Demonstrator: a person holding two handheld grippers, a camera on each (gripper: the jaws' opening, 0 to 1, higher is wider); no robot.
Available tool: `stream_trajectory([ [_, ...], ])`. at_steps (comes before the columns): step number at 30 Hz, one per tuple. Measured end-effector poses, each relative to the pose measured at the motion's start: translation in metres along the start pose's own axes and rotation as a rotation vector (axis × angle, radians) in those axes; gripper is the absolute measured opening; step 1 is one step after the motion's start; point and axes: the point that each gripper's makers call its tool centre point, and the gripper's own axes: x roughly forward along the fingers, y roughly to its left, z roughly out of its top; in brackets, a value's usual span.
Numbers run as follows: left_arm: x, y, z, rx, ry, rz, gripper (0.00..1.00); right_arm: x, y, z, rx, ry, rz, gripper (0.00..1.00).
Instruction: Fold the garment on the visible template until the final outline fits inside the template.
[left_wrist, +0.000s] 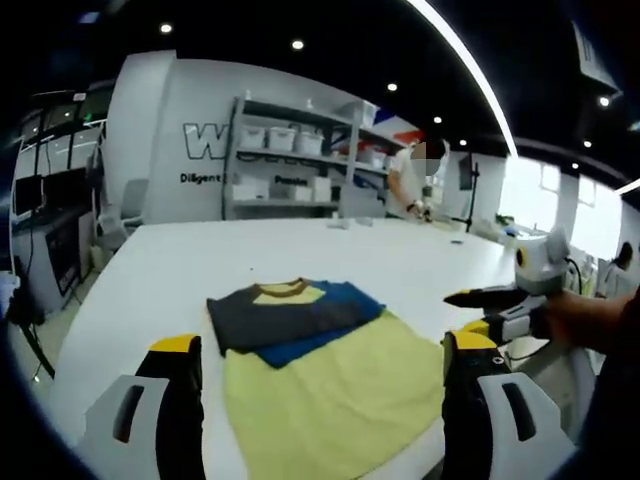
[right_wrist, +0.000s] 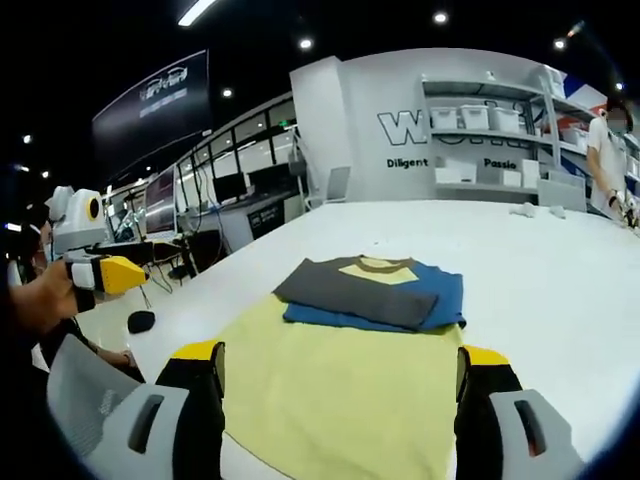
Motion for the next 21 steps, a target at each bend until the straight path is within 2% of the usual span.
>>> stream_trajectory([
  [14, -0.014, 0.003, -0.010, -0.020, 0.018, 0.001, 0.95, -0.012, -0.011, -0.008, -0.011, 0.035, -0.021, 0.99],
  [21, -0.021, 0.004, -0.008, -0.023, 0.016, 0.006, 0.95, -0.023, -0.021, -0.014, -0.019, 0.066, -0.041, 0.99],
])
